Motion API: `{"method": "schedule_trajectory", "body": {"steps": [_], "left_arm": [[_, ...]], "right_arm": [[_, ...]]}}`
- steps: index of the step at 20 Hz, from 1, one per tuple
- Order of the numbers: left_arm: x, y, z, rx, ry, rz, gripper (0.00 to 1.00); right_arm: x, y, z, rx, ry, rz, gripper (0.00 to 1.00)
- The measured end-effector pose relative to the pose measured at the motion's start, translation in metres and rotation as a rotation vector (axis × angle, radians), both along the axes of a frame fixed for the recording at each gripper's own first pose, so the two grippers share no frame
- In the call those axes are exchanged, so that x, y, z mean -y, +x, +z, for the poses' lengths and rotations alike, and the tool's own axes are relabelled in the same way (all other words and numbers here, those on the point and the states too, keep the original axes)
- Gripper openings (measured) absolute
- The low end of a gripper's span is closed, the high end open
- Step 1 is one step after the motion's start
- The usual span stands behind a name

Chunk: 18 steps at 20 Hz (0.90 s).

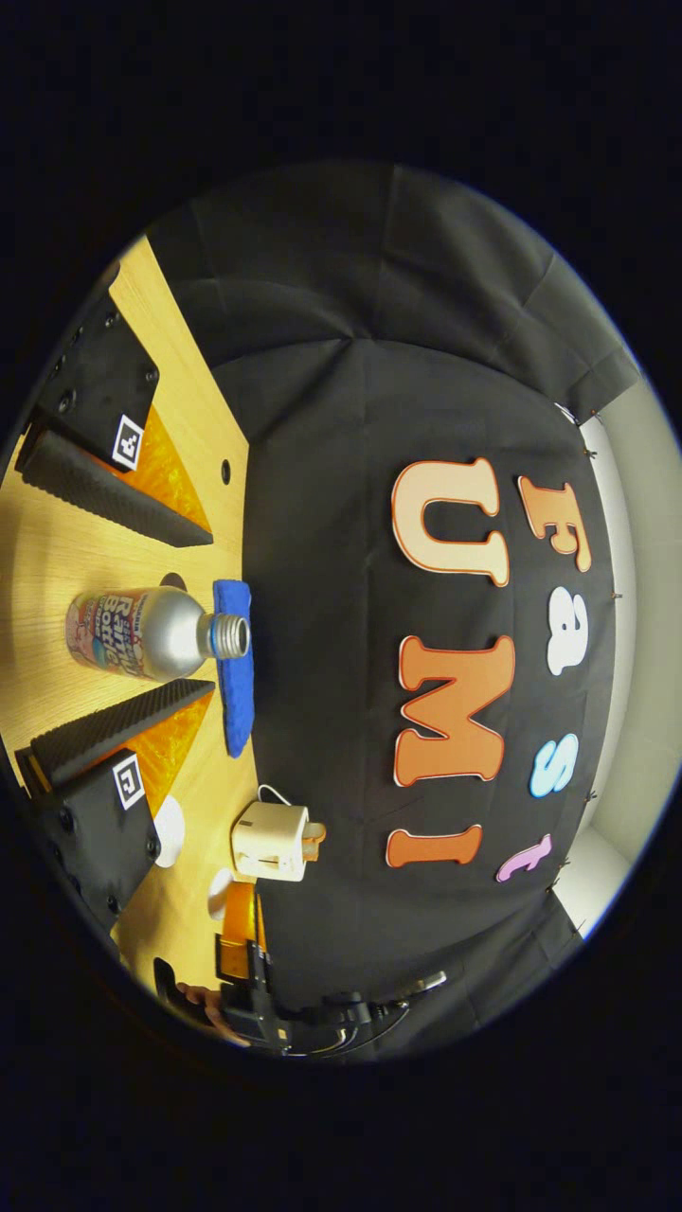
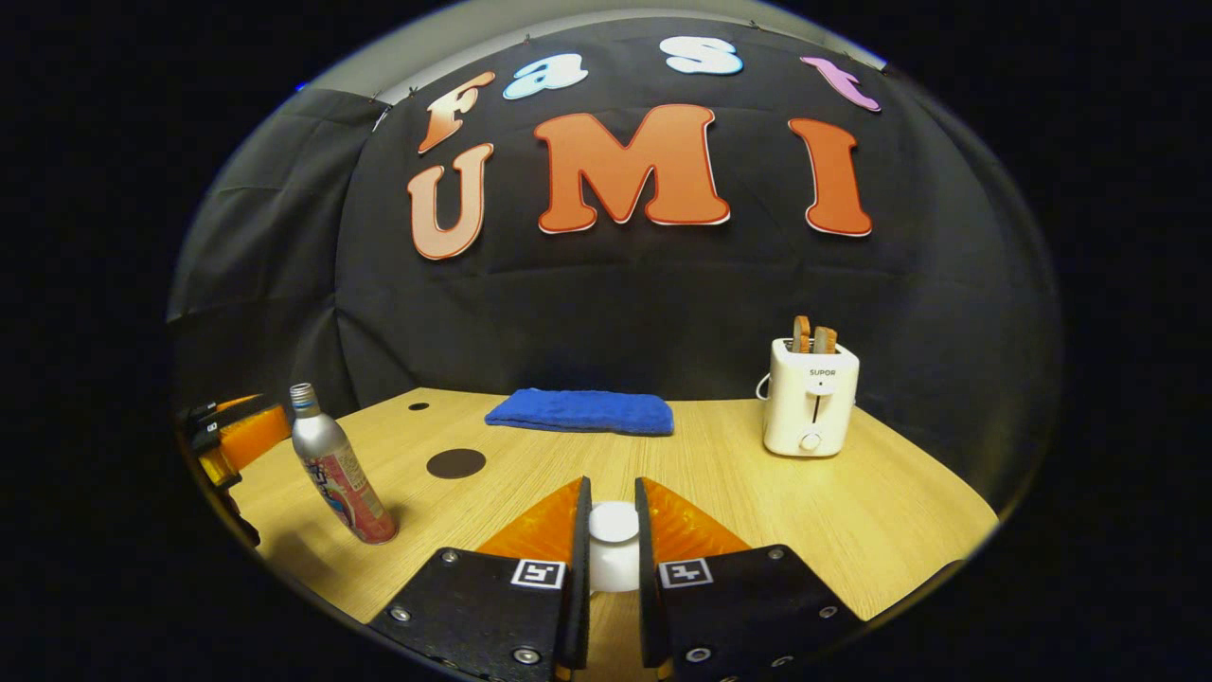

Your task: Open the teacup lid with one hand, grasp the water bottle and pour water into the teacup with the other hand; after pouring, place the water bottle on the coaster and then close the teacup lid.

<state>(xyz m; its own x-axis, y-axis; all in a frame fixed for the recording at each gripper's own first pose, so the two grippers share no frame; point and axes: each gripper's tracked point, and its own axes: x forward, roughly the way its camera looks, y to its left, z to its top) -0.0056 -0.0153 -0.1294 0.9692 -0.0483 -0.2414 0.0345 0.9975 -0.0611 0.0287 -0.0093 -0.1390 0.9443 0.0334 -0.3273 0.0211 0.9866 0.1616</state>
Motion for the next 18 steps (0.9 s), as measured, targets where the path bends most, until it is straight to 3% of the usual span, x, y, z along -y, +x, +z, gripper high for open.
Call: {"method": "schedule_trajectory", "body": {"steps": [11,18], "left_arm": [[0.017,0.003,-0.079,-0.191,-0.079,-0.031,0.93],[0.016,0.014,-0.093,-0.236,-0.032,-0.037,0.93]], "right_arm": [[0.019,-0.011,0.013,0.041,-0.048,-0.034,0.22],[0.038,-0.021,0.007,0.014,-0.065,-0.07,0.22]]}}
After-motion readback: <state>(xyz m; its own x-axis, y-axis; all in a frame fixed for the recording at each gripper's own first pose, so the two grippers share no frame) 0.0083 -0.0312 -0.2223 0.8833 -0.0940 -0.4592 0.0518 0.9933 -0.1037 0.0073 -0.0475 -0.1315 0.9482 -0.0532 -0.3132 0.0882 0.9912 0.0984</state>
